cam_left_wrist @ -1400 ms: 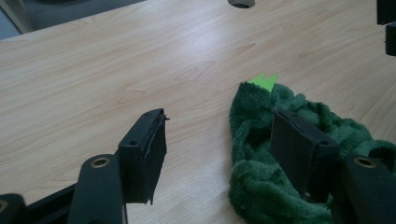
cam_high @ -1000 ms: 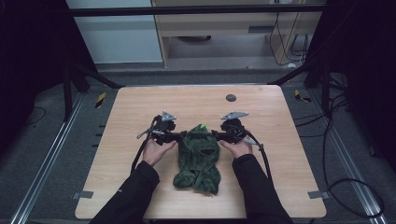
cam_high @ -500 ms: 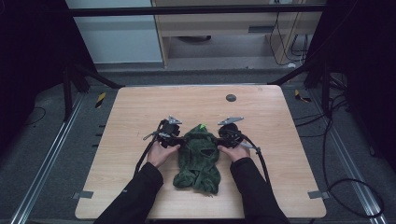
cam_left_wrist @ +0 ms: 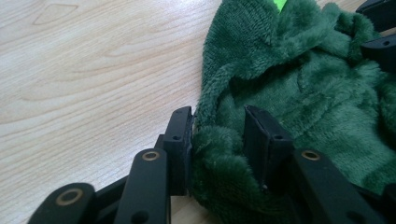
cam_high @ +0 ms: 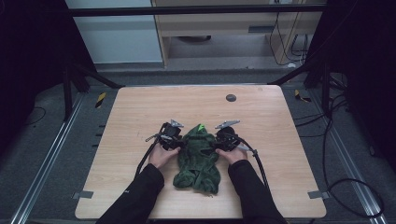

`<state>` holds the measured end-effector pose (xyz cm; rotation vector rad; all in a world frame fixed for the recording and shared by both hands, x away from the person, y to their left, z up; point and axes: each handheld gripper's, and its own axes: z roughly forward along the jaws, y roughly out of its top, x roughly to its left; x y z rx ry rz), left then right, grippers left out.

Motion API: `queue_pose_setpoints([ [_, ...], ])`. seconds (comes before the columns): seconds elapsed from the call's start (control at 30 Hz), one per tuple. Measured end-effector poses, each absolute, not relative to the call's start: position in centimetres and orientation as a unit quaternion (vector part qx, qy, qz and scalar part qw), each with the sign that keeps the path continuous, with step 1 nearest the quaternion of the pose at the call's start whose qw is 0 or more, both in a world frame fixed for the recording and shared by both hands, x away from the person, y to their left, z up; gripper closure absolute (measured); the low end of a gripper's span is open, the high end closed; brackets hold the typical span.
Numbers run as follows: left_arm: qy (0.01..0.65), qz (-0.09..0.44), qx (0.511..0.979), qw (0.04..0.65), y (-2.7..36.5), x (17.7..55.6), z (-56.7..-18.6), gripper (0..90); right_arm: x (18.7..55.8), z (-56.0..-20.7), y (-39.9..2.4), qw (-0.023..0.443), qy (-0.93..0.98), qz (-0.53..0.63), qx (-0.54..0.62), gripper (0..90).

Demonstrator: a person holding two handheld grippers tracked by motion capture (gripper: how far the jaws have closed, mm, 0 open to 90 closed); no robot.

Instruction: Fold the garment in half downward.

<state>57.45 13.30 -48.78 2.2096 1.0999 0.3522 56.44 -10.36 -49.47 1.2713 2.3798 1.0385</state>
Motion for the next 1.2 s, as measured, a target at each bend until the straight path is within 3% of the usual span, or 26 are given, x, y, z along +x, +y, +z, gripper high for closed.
queue_pose_setpoints([
  [0.17, 0.416, 0.133, 0.842, 0.316, 13.3, 57.4, -48.8, 65.4, 56.4, -49.6, -10.3, 0.125, 0.817, 0.357, 0.436, 63.0],
  [0.37, 0.422, 0.128, 0.84, 0.316, 13.1, 57.2, -48.7, 76.1, 56.2, -49.6, -9.8, 0.12, 0.817, 0.36, 0.435, 78.5],
  [0.5, 0.421, 0.128, 0.841, 0.314, 12.9, 57.1, -48.7, 80.6, 56.2, -49.6, -9.6, 0.116, 0.817, 0.36, 0.435, 84.1],
  [1.2, 0.405, 0.167, 0.819, 0.371, 12.9, 56.8, -45.0, 82.9, 56.1, -46.1, -10.7, 0.145, 0.789, 0.415, 0.428, 86.7],
])
